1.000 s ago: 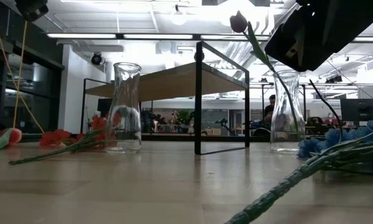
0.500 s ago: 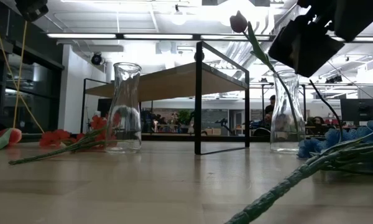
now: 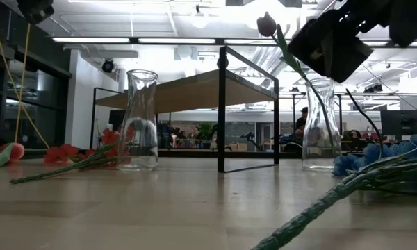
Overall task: Pick and place flowers into a vace then onto a shelf
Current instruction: Put the blue flowers into the right transparent flower vase
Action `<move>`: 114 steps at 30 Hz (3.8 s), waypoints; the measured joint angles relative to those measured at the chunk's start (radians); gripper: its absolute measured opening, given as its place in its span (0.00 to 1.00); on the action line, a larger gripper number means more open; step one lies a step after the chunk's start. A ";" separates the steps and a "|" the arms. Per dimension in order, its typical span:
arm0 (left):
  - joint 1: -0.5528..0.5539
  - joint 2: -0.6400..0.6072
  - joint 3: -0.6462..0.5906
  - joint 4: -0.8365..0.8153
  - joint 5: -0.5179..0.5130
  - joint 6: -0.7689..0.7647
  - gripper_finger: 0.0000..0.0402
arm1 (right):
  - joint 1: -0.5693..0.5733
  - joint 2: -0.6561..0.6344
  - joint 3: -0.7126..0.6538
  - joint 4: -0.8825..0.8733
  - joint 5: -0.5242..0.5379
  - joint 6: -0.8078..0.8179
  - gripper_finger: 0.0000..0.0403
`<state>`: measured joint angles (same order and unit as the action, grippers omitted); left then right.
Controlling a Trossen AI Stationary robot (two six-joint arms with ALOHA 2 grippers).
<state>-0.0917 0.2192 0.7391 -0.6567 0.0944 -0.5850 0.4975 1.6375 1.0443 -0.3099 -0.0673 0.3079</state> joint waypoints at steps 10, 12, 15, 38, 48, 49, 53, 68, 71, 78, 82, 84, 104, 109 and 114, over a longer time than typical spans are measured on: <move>0.000 0.000 0.000 0.000 -0.001 -0.005 0.96 | -0.055 0.098 0.007 -0.027 -0.077 -0.093 0.55; 0.000 0.000 0.000 0.000 -0.001 -0.014 0.96 | -0.055 0.112 0.016 -0.025 -0.080 -0.093 0.55; 0.000 0.000 0.000 0.000 -0.001 -0.020 0.96 | -0.053 0.117 0.030 -0.020 -0.090 -0.118 0.55; 0.000 0.000 0.000 -0.028 -0.001 -0.022 0.96 | -0.027 0.152 0.031 -0.011 -0.164 -0.160 0.55; 0.000 0.000 0.000 -0.028 -0.001 -0.022 0.96 | -0.027 0.222 0.030 0.001 -0.098 -0.146 0.55; 0.000 0.000 0.000 -0.028 -0.001 -0.022 0.96 | -0.027 0.223 0.030 0.004 -0.097 -0.134 0.55; 0.000 0.000 0.000 -0.028 -0.001 -0.022 0.96 | -0.027 0.224 0.030 0.008 -0.087 -0.096 0.55; 0.000 0.000 0.000 -0.028 -0.002 -0.023 0.96 | -0.026 0.224 0.111 -0.061 0.036 -0.107 0.55; 0.000 0.000 0.000 -0.028 -0.002 -0.022 0.96 | -0.026 0.224 0.114 -0.072 0.038 -0.107 0.55; 0.000 0.000 0.000 -0.028 -0.002 -0.022 0.96 | -0.031 0.224 0.114 -0.071 0.093 -0.104 0.55; 0.000 0.000 0.000 -0.028 -0.002 -0.022 0.96 | -0.041 0.240 0.114 -0.069 0.067 -0.107 0.55; 0.000 0.000 0.000 -0.028 -0.001 -0.022 0.96 | -0.042 0.257 0.113 -0.070 0.061 -0.106 0.55; 0.000 0.000 0.000 -0.028 -0.001 -0.022 0.96 | -0.041 0.311 0.123 -0.069 0.027 -0.036 0.26; 0.000 0.000 0.000 -0.028 -0.001 -0.022 0.96 | -0.040 0.314 0.150 -0.104 0.019 -0.035 0.11; 0.000 0.000 0.000 -0.029 -0.001 -0.022 0.96 | -0.040 0.314 0.181 -0.148 -0.009 -0.031 0.03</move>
<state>-0.0917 0.2195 0.7391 -0.6853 0.0933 -0.6071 0.4572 1.9511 1.2255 -0.4580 -0.0763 0.2771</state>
